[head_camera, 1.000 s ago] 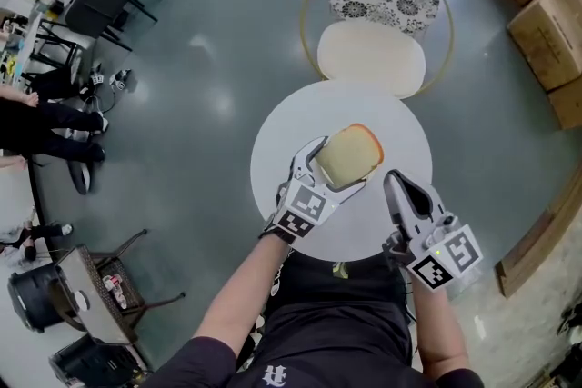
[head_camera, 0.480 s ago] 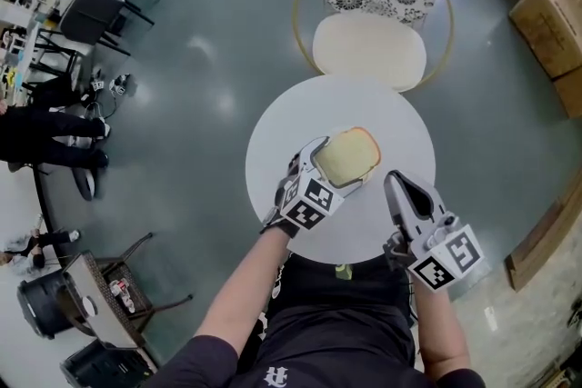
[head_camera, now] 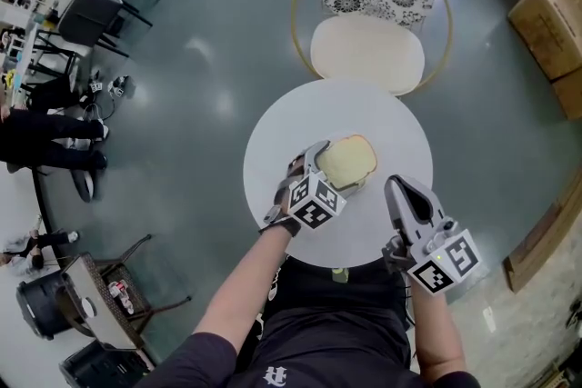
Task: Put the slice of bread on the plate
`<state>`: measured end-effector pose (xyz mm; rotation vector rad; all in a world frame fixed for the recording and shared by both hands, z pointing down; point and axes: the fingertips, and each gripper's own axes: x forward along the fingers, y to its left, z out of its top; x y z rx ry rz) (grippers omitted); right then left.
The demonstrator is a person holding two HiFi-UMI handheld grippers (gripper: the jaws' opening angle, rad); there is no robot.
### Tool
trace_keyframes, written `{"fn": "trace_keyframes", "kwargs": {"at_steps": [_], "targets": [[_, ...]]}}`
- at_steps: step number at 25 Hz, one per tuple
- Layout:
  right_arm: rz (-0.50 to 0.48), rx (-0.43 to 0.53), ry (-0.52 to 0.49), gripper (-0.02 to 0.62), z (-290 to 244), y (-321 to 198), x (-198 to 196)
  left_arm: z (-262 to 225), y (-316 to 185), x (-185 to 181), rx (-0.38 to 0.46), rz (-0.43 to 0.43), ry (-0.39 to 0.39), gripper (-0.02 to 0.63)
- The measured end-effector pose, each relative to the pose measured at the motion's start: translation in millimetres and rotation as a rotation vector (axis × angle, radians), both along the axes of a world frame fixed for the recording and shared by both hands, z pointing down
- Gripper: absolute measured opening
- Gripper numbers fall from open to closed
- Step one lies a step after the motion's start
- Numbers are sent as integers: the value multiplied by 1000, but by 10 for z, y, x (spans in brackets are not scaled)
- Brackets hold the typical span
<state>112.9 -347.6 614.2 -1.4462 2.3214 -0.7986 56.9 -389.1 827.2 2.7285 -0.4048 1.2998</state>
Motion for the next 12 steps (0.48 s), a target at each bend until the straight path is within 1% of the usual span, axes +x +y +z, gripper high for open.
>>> {"fn": "trace_keyframes", "kwargs": {"at_steps": [5,12], "targets": [[-12,-2,-2,8,-9,-19,-40,25,-18,-29,-13,-10,3,508],[-32,-16,3,8,-92,-81,-64,-87,-42,-51,-47,-25,45,508]]}}
